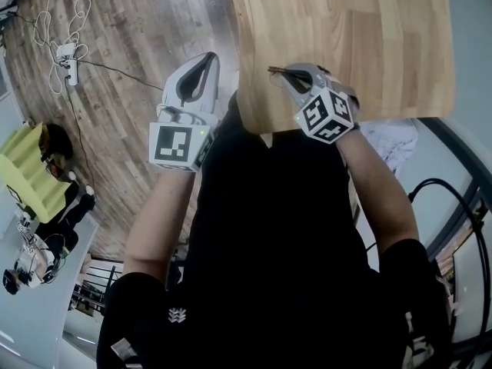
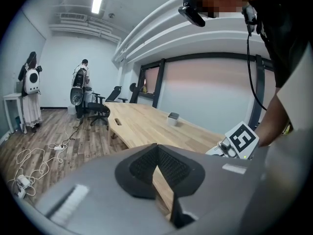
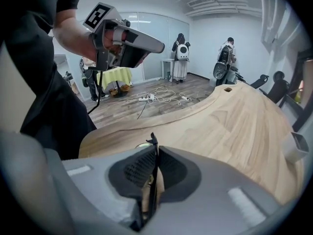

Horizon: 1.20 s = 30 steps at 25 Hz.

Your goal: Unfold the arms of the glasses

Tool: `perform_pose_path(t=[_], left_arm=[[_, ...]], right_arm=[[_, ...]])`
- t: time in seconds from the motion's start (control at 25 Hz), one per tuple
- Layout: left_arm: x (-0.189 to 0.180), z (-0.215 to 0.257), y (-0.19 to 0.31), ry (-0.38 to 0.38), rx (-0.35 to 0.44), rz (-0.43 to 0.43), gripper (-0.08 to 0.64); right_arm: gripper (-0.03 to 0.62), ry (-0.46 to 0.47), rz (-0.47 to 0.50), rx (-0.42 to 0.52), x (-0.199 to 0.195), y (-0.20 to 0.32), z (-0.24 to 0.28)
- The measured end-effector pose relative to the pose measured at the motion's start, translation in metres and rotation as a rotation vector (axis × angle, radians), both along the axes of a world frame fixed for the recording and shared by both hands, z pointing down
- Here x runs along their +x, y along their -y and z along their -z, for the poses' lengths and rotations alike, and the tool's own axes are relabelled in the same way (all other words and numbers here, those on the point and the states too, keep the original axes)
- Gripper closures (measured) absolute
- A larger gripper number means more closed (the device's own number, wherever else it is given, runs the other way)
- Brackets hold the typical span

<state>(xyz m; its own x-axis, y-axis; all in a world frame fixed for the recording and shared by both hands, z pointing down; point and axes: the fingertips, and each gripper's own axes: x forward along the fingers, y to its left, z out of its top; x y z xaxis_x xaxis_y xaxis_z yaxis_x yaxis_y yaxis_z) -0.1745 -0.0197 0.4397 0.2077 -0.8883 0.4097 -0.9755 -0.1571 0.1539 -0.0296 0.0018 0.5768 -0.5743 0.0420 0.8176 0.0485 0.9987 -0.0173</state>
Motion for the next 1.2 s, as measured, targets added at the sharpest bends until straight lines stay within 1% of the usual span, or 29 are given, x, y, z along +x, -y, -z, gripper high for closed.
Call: perform_pose_path(t=[0.08, 0.16, 0.4, 0.52, 0.6, 0.68, 0.76, 0.84, 1.04, 1.2], left_arm=[[0.003, -0.003, -0.001, -0.005, -0.012, -0.010, 0.554], [0.009, -0.005, 0.000, -0.008, -0.007, -0.036, 0.554], [0.036, -0.009, 0.009, -0.032, -0.007, -0.111, 0.554], [0.051, -0.012, 0.011, -0.039, -0.013, -0.169, 0.554], [0.062, -0.015, 0.010, -0.057, -0.020, -0.224, 0.550], [0.076, -0.016, 0.007, -0.091, -0.016, -0.284, 0.504], [0.089, -0.018, 0.004, -0.113, -0.015, -0.336, 0.481], [0.102, -0.023, 0.002, -0.121, -0.034, -0.378, 0.458], [0.127, -0.032, 0.000, -0.133, -0.073, -0.445, 0.448], [0.144, -0.033, -0.002, -0.141, -0.085, -0.485, 0.463]], right_arm=[[0.577, 0.011, 0.003, 0.001, 0.000, -0.001, 0.003], [0.577, 0.025, 0.001, 0.008, 0.001, 0.000, 0.007], [0.577, 0.070, -0.043, 0.015, 0.008, 0.003, 0.021], [0.577, 0.101, -0.072, 0.016, 0.010, 0.005, 0.028], [0.577, 0.125, -0.088, 0.021, 0.010, 0.007, 0.035], [0.577, 0.156, -0.102, 0.032, 0.011, 0.007, 0.042], [0.577, 0.202, -0.114, 0.041, 0.011, 0.008, 0.050], [0.577, 0.248, -0.122, 0.047, 0.012, 0.008, 0.058], [0.577, 0.295, -0.156, 0.067, 0.020, 0.006, 0.072], [0.577, 0.334, -0.187, 0.072, 0.028, 0.004, 0.079]])
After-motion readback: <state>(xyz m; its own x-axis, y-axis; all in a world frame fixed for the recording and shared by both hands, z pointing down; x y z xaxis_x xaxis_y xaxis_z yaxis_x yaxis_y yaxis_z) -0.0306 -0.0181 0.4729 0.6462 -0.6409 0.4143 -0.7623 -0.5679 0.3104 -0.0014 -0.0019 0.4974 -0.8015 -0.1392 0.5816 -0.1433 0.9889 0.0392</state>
